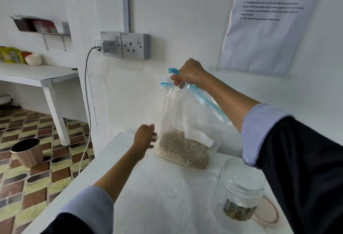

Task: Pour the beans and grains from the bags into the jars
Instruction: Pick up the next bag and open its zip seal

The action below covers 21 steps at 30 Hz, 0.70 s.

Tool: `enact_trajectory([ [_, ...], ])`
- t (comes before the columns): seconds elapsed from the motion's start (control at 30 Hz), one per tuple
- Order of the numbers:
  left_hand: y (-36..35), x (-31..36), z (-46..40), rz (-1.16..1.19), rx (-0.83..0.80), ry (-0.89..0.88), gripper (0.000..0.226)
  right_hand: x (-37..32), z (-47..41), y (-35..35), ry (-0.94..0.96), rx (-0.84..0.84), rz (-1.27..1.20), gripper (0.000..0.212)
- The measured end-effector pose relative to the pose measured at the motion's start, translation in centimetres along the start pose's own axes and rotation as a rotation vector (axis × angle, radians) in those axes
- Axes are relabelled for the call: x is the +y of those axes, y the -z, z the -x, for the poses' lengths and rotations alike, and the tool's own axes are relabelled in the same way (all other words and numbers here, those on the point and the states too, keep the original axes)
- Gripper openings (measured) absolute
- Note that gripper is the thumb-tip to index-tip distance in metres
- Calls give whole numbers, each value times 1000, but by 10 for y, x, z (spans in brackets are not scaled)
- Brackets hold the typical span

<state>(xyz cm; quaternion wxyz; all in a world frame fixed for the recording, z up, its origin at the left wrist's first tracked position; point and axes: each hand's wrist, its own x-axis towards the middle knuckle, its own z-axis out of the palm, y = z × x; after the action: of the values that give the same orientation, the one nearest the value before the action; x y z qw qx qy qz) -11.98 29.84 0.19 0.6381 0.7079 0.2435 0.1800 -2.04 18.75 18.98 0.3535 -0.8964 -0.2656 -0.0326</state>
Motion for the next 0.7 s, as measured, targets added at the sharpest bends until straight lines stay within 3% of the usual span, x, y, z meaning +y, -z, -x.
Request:
enact_trajectory([
  [0.1,3,-43,-5,86,-63,346,36,-1,3,13,78,31,-28,25],
  [0.17,1,-57,-6,239,-164,457,46,5,5,21,116,64,-84,26],
  [0.27,-8,-60,-7,487,-169,505,41,11,7,27,120,82,-110,26],
  [0.43,-15,-69,-10,690,-62,583,33,9,16,26,131,56,-124,27],
  [0.7,-13,-75,-12,786,-65,639,28,3,25,23,59,-63,-57,19],
])
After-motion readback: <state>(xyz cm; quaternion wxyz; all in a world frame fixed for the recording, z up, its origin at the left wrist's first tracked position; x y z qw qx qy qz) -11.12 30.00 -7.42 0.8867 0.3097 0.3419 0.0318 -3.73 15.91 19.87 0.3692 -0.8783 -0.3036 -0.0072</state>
